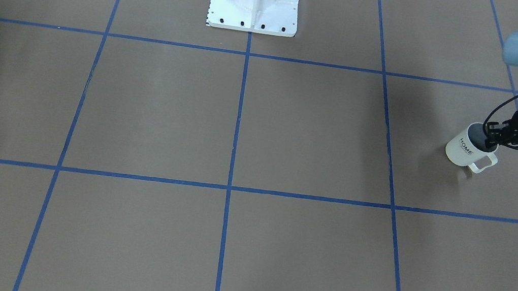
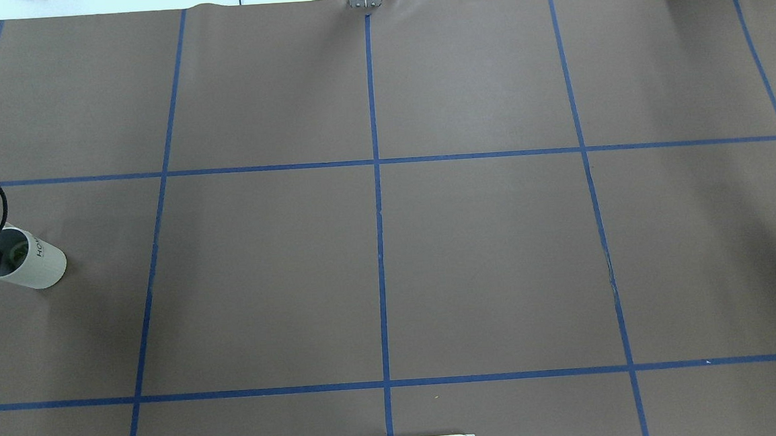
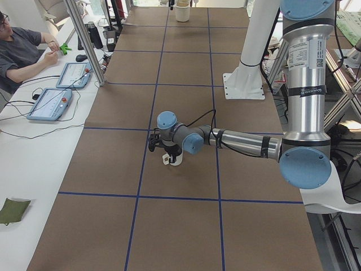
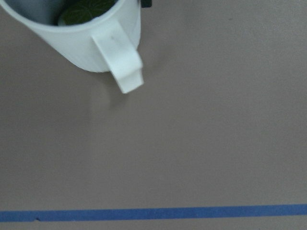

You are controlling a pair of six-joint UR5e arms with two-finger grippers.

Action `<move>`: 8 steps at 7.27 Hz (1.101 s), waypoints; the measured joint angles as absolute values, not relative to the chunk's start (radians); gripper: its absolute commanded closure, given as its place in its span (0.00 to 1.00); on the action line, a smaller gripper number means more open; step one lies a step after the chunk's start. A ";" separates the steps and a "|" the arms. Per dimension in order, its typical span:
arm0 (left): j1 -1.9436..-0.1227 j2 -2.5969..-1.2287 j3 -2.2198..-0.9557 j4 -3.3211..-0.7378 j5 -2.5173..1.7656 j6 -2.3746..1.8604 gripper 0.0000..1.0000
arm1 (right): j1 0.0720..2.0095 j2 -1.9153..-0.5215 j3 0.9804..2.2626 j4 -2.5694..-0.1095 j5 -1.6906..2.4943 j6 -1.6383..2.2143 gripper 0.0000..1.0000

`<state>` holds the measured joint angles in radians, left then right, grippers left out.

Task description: Left arm hands cup to right arm to dump lemon

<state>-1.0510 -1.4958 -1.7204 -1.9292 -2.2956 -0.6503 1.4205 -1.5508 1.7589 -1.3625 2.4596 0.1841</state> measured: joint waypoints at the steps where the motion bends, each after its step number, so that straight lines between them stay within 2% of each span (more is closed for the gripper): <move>1: -1.083 -1.511 -1.725 -1.907 -2.354 -0.656 1.00 | 1.420 -1.548 1.761 -1.359 2.466 0.184 0.00; 3: -1.171 -1.613 -1.729 -1.759 -2.430 -0.659 1.00 | 1.413 -1.513 1.757 -1.359 2.467 0.192 0.00; 5: -1.208 -1.776 -1.715 -1.576 -2.446 -0.720 1.00 | 1.358 -1.446 1.740 -1.357 2.431 0.205 0.00; 8: -1.207 -2.028 -1.587 -1.529 -2.448 -1.011 1.00 | 1.235 -1.289 1.724 -1.350 2.341 0.269 0.01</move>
